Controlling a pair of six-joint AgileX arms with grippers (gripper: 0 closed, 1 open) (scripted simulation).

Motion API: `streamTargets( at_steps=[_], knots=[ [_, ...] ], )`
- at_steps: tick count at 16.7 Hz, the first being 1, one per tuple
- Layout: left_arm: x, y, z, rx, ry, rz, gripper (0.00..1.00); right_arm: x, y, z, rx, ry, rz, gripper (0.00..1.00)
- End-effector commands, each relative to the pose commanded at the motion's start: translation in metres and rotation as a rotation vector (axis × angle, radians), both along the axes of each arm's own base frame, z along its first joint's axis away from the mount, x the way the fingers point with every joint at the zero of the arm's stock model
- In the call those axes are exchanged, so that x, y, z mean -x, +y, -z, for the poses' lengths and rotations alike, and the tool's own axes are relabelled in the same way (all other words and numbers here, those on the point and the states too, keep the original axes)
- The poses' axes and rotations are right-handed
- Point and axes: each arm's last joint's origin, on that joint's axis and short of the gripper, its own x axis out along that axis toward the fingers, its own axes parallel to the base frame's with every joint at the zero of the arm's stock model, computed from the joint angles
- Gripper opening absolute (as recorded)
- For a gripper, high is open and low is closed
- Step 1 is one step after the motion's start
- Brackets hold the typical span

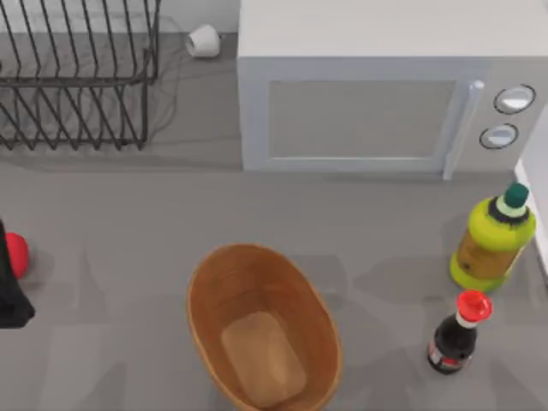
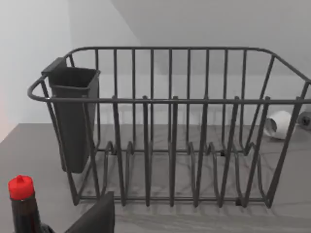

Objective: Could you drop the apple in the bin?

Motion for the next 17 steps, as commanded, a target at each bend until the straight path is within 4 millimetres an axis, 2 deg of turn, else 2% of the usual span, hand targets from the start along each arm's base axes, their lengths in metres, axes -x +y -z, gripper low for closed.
streamTargets(
  at_steps=[4,9,13,17],
  knots=[
    [0.000,0.001,-0.006,-0.032,0.021,0.000,1.00,0.000,0.000,0.000,0.000,0.000,0.000,1.00],
    [-0.012,0.006,-0.037,-0.278,0.220,0.046,1.00,0.000,0.000,0.000,0.000,0.000,0.000,1.00],
    [-0.049,0.018,-0.051,-0.556,0.526,0.218,1.00,0.000,0.000,0.000,0.000,0.000,0.000,1.00],
    [-0.100,0.040,-0.039,-0.738,0.805,0.529,1.00,0.000,0.000,0.000,0.000,0.000,0.000,1.00]
  ],
)
